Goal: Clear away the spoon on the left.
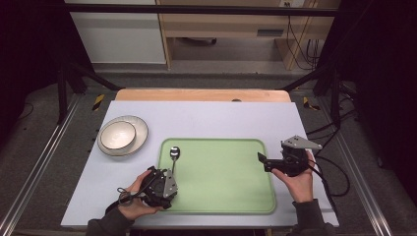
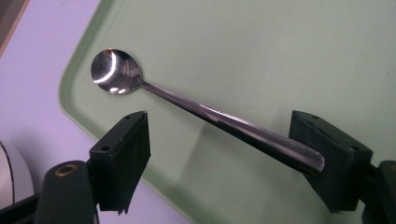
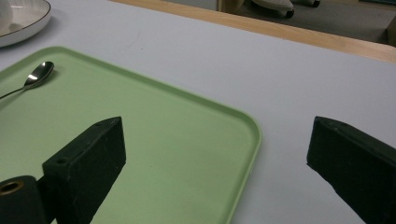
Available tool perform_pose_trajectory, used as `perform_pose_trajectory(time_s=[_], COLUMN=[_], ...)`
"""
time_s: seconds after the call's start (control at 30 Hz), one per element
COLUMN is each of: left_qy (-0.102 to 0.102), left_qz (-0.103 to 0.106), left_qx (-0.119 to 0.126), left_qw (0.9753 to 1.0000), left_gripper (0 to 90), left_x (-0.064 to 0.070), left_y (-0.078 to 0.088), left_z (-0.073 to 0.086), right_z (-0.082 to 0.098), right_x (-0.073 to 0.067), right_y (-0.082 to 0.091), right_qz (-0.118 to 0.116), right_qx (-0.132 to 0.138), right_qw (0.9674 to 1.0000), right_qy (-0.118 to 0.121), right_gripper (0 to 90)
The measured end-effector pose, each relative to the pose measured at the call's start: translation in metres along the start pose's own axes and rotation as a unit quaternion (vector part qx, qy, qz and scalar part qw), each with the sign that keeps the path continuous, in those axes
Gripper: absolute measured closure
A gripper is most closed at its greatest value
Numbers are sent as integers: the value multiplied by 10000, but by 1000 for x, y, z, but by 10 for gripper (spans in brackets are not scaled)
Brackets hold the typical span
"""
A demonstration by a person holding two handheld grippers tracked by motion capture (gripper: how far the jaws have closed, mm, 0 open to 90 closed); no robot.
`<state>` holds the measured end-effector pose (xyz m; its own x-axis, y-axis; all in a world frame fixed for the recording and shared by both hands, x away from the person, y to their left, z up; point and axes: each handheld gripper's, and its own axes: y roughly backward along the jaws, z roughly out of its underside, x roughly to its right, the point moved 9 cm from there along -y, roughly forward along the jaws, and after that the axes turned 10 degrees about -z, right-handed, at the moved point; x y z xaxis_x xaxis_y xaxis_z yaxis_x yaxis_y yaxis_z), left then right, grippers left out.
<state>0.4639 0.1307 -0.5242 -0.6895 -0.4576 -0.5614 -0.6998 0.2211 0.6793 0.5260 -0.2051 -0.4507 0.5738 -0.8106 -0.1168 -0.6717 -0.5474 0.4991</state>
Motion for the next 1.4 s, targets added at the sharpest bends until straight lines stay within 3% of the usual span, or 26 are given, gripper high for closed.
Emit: perform_pose_trajectory(time_s=[0.83, 1.1, 1.4], left_qy=[174, 380, 821], left_qz=[205, 169, 23], left_qx=[120, 246, 387], left_qw=[9996, 9988, 9959], left_gripper=[190, 189, 189], left_x=[1, -6, -21], left_y=[5, 8, 14], left_z=[-4, -5, -5], right_z=[0, 0, -2], right_x=[0, 0, 2], right_y=[-1, 0, 3], right_qz=[-26, -17, 27], right_qx=[-7, 4, 48], right_qw=[10000, 10000, 10000], right_qy=[23, 9, 37], right_gripper=[46, 46, 43])
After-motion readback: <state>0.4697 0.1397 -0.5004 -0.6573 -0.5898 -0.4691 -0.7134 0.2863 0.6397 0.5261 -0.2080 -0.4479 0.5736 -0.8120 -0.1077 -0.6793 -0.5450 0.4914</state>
